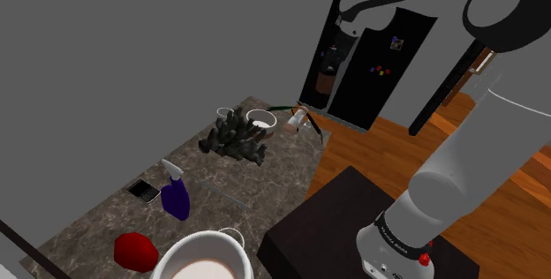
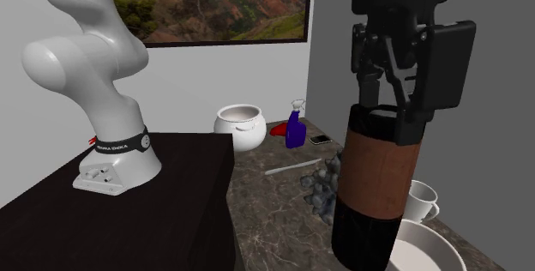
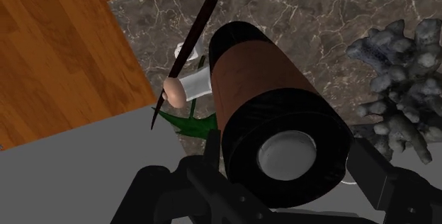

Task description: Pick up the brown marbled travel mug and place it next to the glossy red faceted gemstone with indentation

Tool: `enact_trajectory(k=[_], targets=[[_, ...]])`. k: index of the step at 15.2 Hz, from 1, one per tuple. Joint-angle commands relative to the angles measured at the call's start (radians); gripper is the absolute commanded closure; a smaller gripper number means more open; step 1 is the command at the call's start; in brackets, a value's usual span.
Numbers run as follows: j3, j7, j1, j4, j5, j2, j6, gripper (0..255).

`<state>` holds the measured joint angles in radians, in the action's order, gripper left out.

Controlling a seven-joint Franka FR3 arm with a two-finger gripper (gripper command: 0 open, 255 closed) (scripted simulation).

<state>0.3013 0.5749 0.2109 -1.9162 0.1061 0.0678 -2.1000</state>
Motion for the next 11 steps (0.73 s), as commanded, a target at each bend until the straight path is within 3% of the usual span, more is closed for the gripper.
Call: enact_trajectory(k=[1, 11], targets=[[-0.010, -0.029, -0.014, -0.028, -0.015, -0.034, 0.002, 255], [-0.133, -0.285, -0.110, -0.282, -0.096, -0.257, -0.047, 255]])
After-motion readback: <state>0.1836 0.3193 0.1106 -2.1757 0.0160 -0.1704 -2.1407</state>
